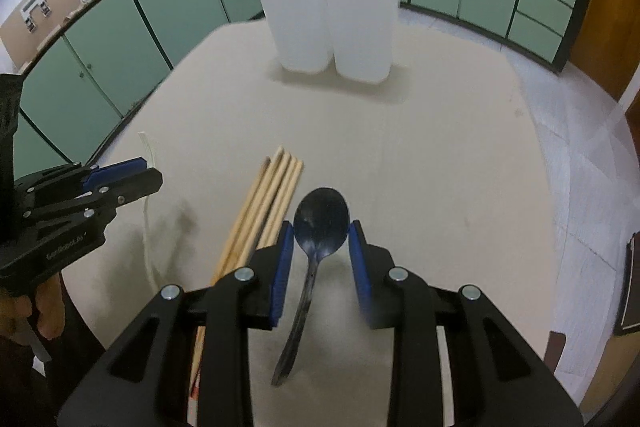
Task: Organize utensils
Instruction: 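Close the left tool on the fork while the right tool closes on the spoon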
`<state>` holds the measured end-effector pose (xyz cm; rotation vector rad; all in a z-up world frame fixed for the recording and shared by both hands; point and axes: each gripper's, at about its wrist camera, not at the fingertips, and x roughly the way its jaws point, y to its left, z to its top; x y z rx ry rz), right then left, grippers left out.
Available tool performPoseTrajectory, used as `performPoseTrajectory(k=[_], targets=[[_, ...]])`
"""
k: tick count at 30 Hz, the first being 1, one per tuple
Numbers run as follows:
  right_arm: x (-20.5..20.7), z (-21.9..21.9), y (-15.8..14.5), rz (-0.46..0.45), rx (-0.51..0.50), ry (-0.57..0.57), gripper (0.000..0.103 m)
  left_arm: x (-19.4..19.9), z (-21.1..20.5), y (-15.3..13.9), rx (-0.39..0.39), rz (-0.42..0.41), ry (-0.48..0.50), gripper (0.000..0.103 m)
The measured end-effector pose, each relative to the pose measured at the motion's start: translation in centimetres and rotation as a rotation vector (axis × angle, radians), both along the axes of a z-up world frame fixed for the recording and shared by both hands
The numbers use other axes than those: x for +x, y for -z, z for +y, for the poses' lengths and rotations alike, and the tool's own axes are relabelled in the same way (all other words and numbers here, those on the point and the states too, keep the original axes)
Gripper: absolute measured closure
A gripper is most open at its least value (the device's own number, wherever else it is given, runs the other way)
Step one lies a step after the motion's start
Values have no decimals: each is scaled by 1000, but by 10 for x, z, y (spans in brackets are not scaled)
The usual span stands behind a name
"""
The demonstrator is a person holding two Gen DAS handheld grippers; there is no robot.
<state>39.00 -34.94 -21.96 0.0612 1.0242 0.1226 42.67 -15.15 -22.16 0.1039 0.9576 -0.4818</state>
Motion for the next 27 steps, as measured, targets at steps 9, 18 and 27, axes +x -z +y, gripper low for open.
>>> performPoseTrajectory(k=[9, 18, 27], targets=[[-1, -1, -40, -86, -17, -19, 90, 2, 2, -33, -30, -77, 4, 87], [22, -8, -6, 41, 61, -15, 92, 5, 5, -30, -33, -65, -2, 97], [48, 7, 38, 155, 58, -34, 74, 3, 23, -18, -50, -18, -41, 73]])
